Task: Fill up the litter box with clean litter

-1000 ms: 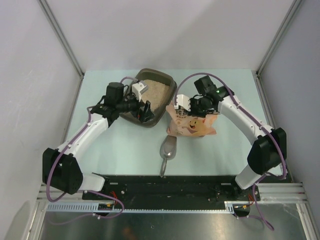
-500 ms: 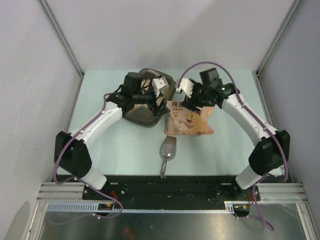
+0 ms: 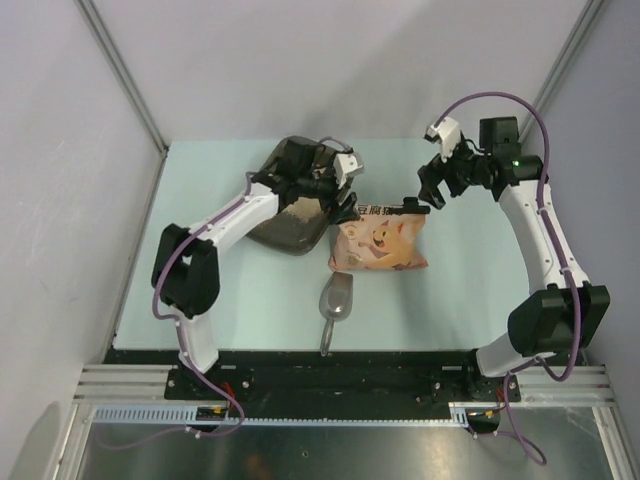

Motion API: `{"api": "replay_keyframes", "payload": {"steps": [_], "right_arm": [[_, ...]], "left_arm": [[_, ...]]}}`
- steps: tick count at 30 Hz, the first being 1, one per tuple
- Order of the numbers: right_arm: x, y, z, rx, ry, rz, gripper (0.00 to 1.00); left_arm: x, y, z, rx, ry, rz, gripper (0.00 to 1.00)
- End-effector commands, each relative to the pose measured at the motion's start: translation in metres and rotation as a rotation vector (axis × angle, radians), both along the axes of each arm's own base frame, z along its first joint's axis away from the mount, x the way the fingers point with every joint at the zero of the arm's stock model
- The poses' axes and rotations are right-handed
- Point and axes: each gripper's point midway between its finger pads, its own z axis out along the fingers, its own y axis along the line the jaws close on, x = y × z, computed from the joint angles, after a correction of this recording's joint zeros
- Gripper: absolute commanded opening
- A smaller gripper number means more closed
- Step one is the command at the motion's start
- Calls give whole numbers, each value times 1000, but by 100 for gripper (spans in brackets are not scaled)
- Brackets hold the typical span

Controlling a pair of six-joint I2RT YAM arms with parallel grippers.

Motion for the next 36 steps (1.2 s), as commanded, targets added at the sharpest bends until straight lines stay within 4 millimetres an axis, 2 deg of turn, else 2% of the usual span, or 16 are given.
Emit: {"api": "replay_keyframes", "payload": {"steps": [1,3,6,7,9,12,13,14,15,16,17,18,19,21,28,36], "right_arm": [[-16,11,-10,23,101,71,96],[-21,12,-18,20,139,84,92],[-27,15,-26,17,166,126,85],[-28,15,-28,13,163,142,83],[-29,17,-29,12,157,165,77],[-29,21,-28,2,119,236,65],[-31,23,-29,-7,107,267,64],[-32,24,-30,-43,79,317,63],[-33,28,-30,-66,65,350,63],[-39,30,-34,-88,80,382,63],[-40,30,-35,-136,50,436,63],[-44,32,-38,-154,56,464,63],[-51,39,-41,-175,63,506,63],[-54,42,-45,-212,52,542,63],[-60,62,-54,-267,8,629,59],[-66,54,-60,-310,39,630,47]], "left_arm": [[-8,-17,-3,-12,-23,-103,100],[-7,-19,-15,0,-8,-109,95],[-6,-23,-14,-2,-7,-111,78],[-7,-23,-13,-6,-5,-114,66],[-11,-22,-10,-11,2,-118,55],[-21,-18,-14,-6,29,-129,33],[-26,-17,-9,-9,24,-133,25],[-32,-14,-14,0,35,-133,22],[-34,-11,-12,1,33,-133,17],[-40,-8,-2,-6,11,-133,15],[-43,-3,-8,14,4,-126,12],[-46,-1,-5,17,-13,-127,7],[-51,1,4,12,-40,-133,5],[-55,5,4,32,-78,-135,0],[-61,5,14,48,-134,-133,0],[-58,7,11,65,-157,-123,0]]}}
